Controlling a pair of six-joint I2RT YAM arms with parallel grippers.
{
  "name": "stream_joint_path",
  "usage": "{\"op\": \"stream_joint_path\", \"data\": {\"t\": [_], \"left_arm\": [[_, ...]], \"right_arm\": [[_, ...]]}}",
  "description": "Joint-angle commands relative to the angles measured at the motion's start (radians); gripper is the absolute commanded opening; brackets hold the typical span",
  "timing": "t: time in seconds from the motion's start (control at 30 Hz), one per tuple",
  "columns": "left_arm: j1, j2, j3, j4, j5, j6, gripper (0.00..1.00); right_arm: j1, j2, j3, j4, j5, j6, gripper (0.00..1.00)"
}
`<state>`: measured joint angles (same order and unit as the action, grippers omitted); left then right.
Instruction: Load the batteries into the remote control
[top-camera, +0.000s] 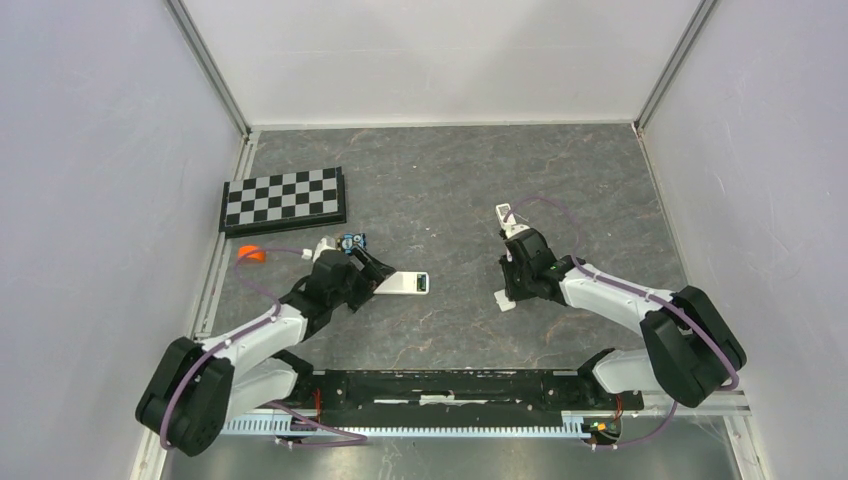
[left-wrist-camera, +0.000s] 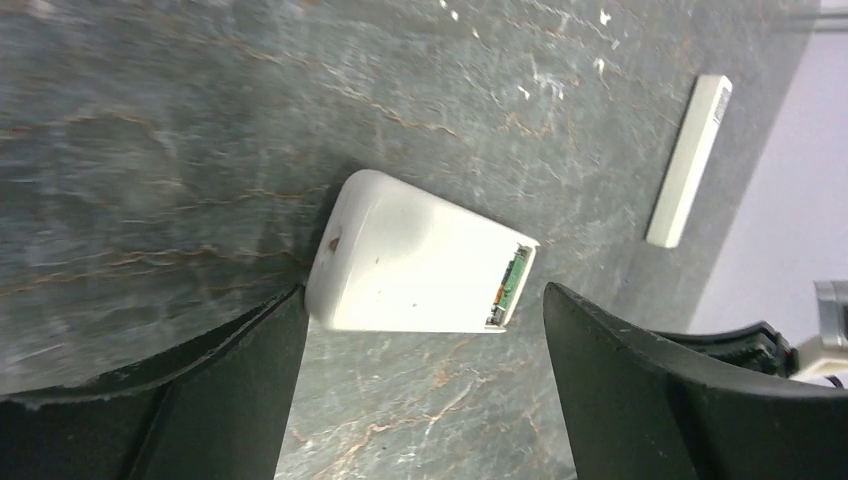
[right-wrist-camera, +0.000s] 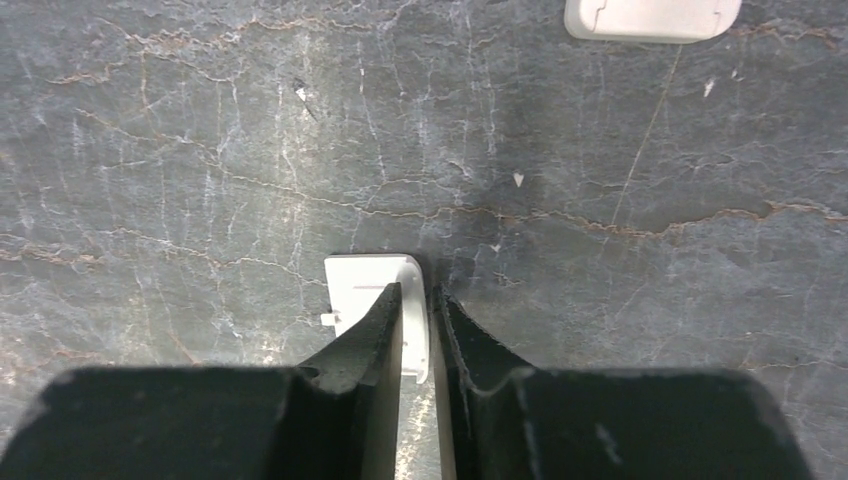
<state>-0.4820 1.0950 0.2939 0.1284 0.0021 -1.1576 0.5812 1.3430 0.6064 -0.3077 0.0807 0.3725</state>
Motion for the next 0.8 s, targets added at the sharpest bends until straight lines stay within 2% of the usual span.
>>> {"op": "stream_joint_path", "data": {"t": [0.0, 0.17, 0.23, 0.37, 0.43, 0.6, 0.77], "left_arm": [[0.024, -0.073, 0.061, -0.186, -0.107, 0.079, 0.92], [0.031, -0.152, 0.089, -0.240, -0.103, 0.103, 0.91], [0.030, -0.195, 0.087, -0.226, -0.083, 0.112, 0.91], [0.031, -0.274, 0.097, -0.154, -0.006, 0.196, 0.91], [0.029, -0.279, 0.117, -0.082, 0.118, 0.261, 0.91], [0.010, -0.172, 0.217, 0.014, 0.345, 0.362, 0.83], [-0.025, -0.040, 0.312, 0.065, 0.435, 0.347, 0.76]], "right_arm": [[-0.010, 0.011, -0.037, 0.005, -0.029, 0.020, 0.17], [-0.023, -0.012, -0.063, 0.050, -0.066, 0.038, 0.01], [-0.027, -0.031, -0.071, 0.079, -0.078, 0.046, 0.00], [-0.034, -0.087, -0.073, 0.185, -0.194, 0.080, 0.00], [-0.036, -0.113, -0.068, 0.262, -0.259, 0.121, 0.00], [-0.035, -0.123, -0.027, 0.441, -0.373, 0.217, 0.00], [-0.032, -0.135, 0.030, 0.507, -0.391, 0.260, 0.00]]}}
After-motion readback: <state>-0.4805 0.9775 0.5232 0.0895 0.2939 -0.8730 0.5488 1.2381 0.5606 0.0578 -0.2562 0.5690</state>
